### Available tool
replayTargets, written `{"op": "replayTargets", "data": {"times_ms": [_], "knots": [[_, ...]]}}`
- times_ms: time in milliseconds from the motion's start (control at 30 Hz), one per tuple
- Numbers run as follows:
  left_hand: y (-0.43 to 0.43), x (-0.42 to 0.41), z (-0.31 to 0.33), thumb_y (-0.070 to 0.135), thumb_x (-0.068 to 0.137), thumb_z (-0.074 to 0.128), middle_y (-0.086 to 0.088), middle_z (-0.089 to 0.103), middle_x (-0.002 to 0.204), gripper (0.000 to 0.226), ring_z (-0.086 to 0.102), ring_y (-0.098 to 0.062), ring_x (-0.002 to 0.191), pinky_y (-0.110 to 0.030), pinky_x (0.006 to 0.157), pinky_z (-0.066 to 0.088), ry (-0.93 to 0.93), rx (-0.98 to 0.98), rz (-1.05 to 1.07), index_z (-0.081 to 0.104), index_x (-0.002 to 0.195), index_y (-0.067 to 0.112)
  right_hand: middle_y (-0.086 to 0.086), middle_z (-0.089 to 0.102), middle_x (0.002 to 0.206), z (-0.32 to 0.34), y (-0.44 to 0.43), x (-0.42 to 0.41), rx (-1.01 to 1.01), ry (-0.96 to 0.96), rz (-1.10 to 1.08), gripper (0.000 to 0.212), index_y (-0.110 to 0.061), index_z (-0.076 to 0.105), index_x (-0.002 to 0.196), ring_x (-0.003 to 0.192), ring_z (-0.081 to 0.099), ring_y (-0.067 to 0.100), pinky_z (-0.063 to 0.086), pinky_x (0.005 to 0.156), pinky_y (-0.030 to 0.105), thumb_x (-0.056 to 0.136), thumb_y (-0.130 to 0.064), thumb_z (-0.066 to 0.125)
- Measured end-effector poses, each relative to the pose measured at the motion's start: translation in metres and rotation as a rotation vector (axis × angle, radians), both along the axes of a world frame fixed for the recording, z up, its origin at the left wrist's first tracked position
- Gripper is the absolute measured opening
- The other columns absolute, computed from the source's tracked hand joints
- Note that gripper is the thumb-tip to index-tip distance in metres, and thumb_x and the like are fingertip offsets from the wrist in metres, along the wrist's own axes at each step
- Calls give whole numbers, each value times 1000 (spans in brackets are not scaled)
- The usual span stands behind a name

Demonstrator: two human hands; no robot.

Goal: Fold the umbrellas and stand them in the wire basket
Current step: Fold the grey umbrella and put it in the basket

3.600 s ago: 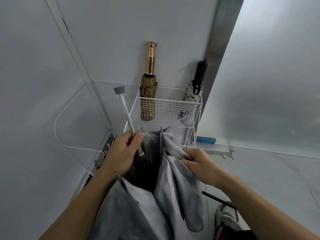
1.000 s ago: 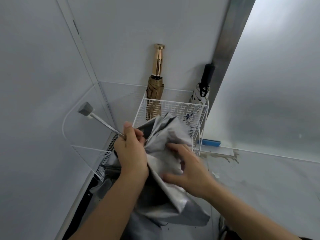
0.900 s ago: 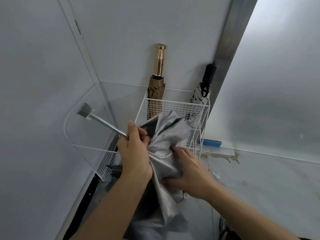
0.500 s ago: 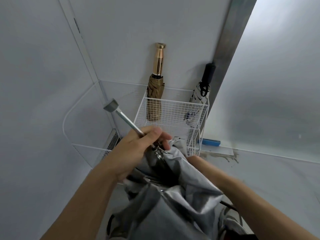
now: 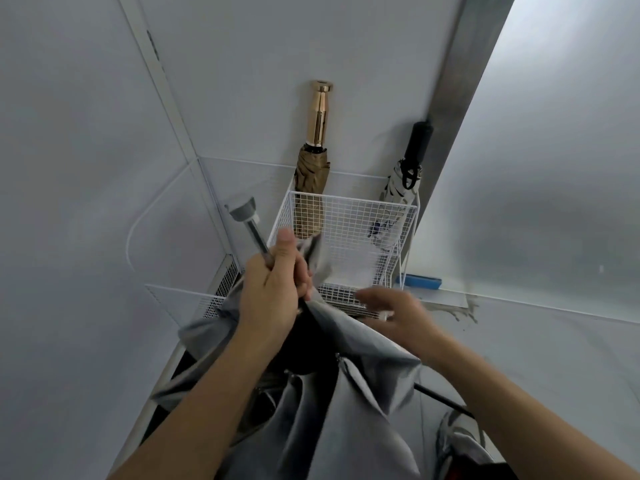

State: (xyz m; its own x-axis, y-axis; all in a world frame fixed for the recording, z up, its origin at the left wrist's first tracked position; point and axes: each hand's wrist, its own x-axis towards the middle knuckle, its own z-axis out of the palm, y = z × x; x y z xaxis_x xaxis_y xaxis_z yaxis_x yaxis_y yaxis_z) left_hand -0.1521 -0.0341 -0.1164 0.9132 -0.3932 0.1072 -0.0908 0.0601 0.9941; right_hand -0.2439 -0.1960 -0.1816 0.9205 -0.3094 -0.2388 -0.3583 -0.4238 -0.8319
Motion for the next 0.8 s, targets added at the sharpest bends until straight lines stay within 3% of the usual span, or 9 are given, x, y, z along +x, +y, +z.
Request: {"op": "replayTargets", "data": {"times_ms": [67, 167, 267, 400, 467, 533, 633, 800], "knots": [[2, 3, -3, 49, 98, 33, 1, 40, 39, 62, 41, -15, 42, -40, 61, 51, -111, 14, 119, 44, 45, 20, -18, 71, 82, 10, -4, -7, 7, -188, -227, 8, -27, 72, 90, 79, 64, 0, 50, 77, 24, 82, -28, 76], [2, 8, -8, 42, 101, 32, 3, 42, 41, 60, 39, -8, 40, -22, 49, 39, -175, -21, 281, 40, 48, 16, -13, 52, 49, 21, 3, -10, 5, -326, -305, 34, -23, 57, 57, 49, 44, 3, 39, 56, 22, 87, -26, 72], [1, 15, -12, 36, 105, 32, 2, 43, 40, 61, 40, -10, 39, -21, 46, 38, -159, -70, 400, 40, 50, 11, -3, 52, 45, 30, 10, -17, 94, -346, -168, 43, -21, 54, 48, 44, 43, 10, 38, 52, 28, 88, -21, 72], [-2, 21, -15, 37, 106, 31, 3, 43, 38, 61, 39, -9, 38, -24, 46, 39, -129, -115, 443, 40, 51, 12, 4, 70, 60, 29, 15, -27, 183, -185, 155, 20, -16, 72, 65, 52, 55, 21, 43, 54, 33, 84, -23, 77], [-5, 19, -16, 37, 106, 32, 4, 41, 37, 61, 40, -10, 37, -24, 45, 40, -106, -132, 433, 40, 51, 12, -2, 76, 76, 25, 20, -28, 151, -146, 217, 2, -19, 79, 81, 67, 67, 13, 53, 63, 29, 81, -17, 80], [-9, 15, -16, 36, 107, 32, 3, 39, 37, 60, 43, -15, 39, -24, 46, 42, -81, -143, 418, 39, 52, 11, -6, 77, 95, 17, 25, -25, 134, -169, 198, 25, -19, 78, 102, 89, 72, 7, 58, 80, 27, 79, -13, 81], [-13, 8, -16, 34, 107, 31, 4, 38, 36, 60, 49, -20, 41, -24, 49, 46, -75, -163, 386, 40, 52, 11, -11, 73, 111, 11, 35, -19, 110, -216, 110, 47, -23, 70, 121, 102, 68, 1, 57, 88, 27, 77, -13, 83], [-18, -1, -14, 38, 104, 32, 0, 50, 45, 60, 58, -18, 44, -27, 52, 51, -37, -218, 299, 53, 56, 8, -16, 70, 113, 4, 42, -12, -10, -310, 4, 39, -28, 73, 116, 104, 65, -3, 52, 92, 19, 79, -17, 81]]}}
